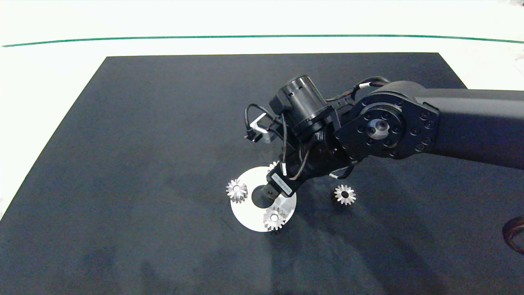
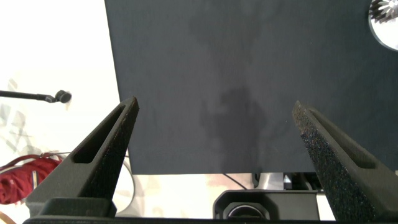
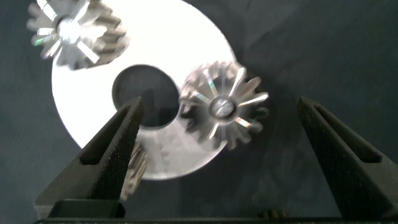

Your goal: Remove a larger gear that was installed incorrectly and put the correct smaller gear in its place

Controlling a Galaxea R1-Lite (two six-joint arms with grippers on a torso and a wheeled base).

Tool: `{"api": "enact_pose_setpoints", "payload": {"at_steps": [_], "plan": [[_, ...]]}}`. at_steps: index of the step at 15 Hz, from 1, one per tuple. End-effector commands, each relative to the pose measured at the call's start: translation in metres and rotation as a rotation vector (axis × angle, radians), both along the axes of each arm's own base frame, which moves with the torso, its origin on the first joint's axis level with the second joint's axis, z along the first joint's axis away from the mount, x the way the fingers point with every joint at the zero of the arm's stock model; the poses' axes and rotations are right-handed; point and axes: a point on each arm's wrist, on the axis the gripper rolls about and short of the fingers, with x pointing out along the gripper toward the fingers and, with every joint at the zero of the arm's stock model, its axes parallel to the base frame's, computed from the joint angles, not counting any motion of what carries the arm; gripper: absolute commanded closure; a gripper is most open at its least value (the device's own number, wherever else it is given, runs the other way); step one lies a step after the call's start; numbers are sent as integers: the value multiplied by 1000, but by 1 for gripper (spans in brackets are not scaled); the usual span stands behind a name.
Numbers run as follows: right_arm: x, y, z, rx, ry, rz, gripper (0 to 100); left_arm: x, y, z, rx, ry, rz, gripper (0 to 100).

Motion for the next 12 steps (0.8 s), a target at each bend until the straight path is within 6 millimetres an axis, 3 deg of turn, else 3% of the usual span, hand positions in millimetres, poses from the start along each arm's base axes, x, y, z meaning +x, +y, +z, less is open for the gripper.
{"api": "enact_pose_setpoints", "payload": {"at_steps": [1,12], "plan": [[3,1,-3,0,0,-5,0,-1,0,-1,3,6,0,0],[11,5,-13,6,-5,-12,21,-2,0,-2,9,8,-4,0]]}}
